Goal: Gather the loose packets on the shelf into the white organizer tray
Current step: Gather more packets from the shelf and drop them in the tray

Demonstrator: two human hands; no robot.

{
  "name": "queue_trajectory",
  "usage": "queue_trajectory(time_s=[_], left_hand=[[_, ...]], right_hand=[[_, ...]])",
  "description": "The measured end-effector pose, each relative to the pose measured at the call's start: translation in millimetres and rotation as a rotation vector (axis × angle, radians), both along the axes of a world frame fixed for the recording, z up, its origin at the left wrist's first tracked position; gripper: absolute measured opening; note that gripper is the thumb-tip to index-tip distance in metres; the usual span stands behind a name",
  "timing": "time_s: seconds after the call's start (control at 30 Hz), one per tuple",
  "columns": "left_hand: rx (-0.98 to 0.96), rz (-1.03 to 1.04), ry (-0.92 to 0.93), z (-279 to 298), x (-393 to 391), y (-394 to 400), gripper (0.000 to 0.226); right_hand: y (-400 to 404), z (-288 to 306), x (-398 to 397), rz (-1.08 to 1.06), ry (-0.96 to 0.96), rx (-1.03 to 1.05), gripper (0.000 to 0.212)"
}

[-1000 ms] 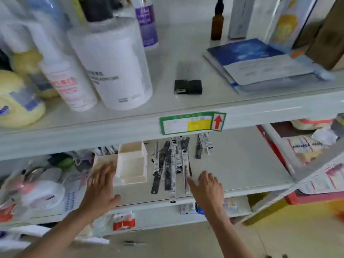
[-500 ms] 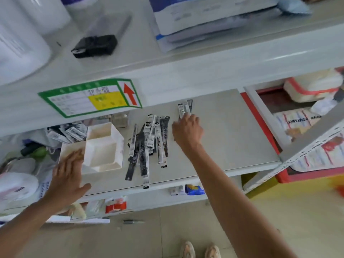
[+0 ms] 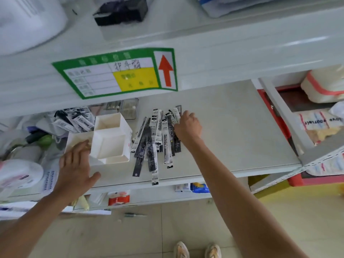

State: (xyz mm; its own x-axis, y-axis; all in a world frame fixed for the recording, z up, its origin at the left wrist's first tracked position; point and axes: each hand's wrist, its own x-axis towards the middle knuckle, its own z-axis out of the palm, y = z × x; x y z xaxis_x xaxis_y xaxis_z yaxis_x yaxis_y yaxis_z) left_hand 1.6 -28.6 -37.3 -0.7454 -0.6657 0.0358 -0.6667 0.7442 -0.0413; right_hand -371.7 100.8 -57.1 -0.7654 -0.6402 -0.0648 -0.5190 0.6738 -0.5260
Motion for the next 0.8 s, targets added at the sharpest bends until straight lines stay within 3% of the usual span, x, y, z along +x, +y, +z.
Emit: queue_trajectory(time_s=[0.03, 0.1, 0.17, 0.23, 0.3, 0.43, 0.53, 0.63, 0.7, 0.8], left_hand=[[-0.005, 0.003, 0.015, -1, 0, 1, 0.089], [-0.015, 0.001, 0.036, -1, 0, 2, 0.088], [-0.020, 0.007, 0.051, -1, 0, 3, 0.087], [-0.016, 0.018, 0.069, 1, -2, 4, 0.086], [-0.012, 0.025, 0.077, 1, -4, 3, 0.085], [0.004, 0.016, 0.076, -1, -3, 1, 0.086], [0.010, 0.020, 0.090, -2, -2, 0, 0.089], [0.011, 0.022, 0.102, -2, -1, 0, 0.084], [0.011, 0.010, 0.117, -4, 0, -1, 0.082], [-0.008, 0.003, 0.150, -7, 2, -3, 0.078]], right_hand=[[4, -1, 5, -0.047, 0.001, 0.000, 0.043], [5, 0, 16, -0.105, 0.033, 0.033, 0.073], [0, 9, 32, -0.055, 0.084, 0.120, 0.098], [-10, 14, 47, 0.034, 0.113, 0.202, 0.105], [-20, 16, 52, 0.078, 0.090, 0.245, 0.094], [-31, 22, 43, 0.130, 0.106, 0.296, 0.041], [-26, 23, 34, 0.159, 0.169, 0.313, 0.018], [-12, 25, 16, 0.161, 0.207, 0.285, 0.019], [0, 31, 0, 0.088, 0.120, 0.181, 0.024], [28, 45, -20, -0.081, -0.094, -0.255, 0.023]])
